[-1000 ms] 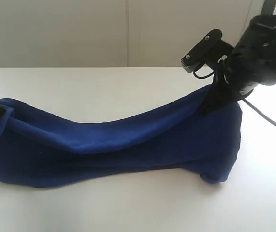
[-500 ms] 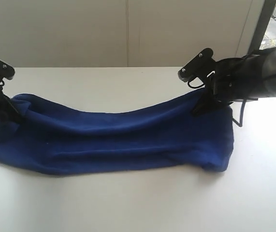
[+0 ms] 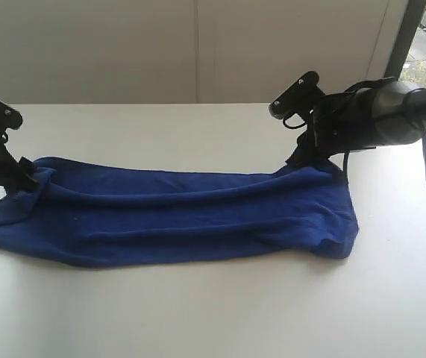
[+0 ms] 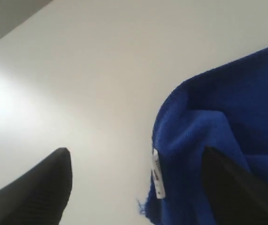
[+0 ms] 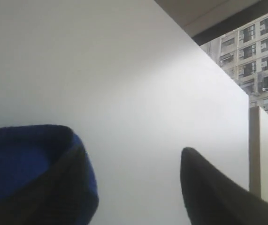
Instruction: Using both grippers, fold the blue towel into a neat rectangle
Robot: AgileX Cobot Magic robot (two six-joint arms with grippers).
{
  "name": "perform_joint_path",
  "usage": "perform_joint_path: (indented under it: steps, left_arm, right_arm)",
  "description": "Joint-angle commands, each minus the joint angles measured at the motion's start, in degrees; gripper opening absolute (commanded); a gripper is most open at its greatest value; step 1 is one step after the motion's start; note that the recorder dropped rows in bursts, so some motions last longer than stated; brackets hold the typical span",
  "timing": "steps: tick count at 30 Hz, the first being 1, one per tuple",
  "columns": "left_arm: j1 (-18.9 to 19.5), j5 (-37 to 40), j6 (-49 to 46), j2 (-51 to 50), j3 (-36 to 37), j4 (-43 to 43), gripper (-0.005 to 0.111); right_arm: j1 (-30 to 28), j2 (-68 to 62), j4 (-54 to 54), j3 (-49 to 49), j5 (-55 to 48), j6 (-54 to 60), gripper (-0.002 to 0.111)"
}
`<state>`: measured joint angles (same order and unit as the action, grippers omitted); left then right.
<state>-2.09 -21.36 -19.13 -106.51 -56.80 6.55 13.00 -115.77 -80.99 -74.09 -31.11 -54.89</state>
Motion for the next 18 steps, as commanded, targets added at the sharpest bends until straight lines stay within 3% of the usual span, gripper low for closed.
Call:
perform_joint_path:
  steps: [1,5,8,9,10,11,13,16,18]
  left_arm:
    - [0.1,1.4,-2.2,5.2,-1.2,-1.6,0.078]
    - [0.1,7.4,-2.2,10.7,-1.6,-1.9,0.075]
    - [0.2,13.3,-1.7,13.3,-1.9,-6.5,0.065]
    - [0.2,21.4,-1.7,13.2,-3.7,-10.5,0.055]
    - [0.2,24.5,-1.7,12.9,-4.8,-11.4,0.051]
    - [0.2,30.7,-0.4,11.5,-7.6,-12.3,0.038]
    - [0.2,35.0,2.2,9.7,-10.7,-12.3,0.023]
    - [0.2,39.4,2.9,6.3,-14.6,-12.3,0.002]
    - [0.2,41.6,2.9,3.4,-17.5,-12.1,0.0]
  right_arm:
    - [-0.4,5.1,0.7,-0.6,-2.3,-0.8,0.054]
    - [-0.4,10.6,7.9,-0.6,1.1,2.6,0.05]
    - [-0.4,13.7,25.7,-0.6,4.7,19.8,0.042]
    - [-0.4,14.5,41.1,-0.6,3.9,35.5,0.032]
    - [-0.4,14.5,47.1,-0.6,2.9,41.7,0.025]
    - [-0.4,14.2,60.7,-0.6,-0.3,55.8,0.011]
    - [-0.4,13.6,71.8,-0.6,-3.5,65.8,0.001]
    - [-0.4,12.6,86.9,-0.6,-5.7,77.9,0.0]
    - [0.5,11.7,99.3,-0.6,-6.5,87.8,0.0]
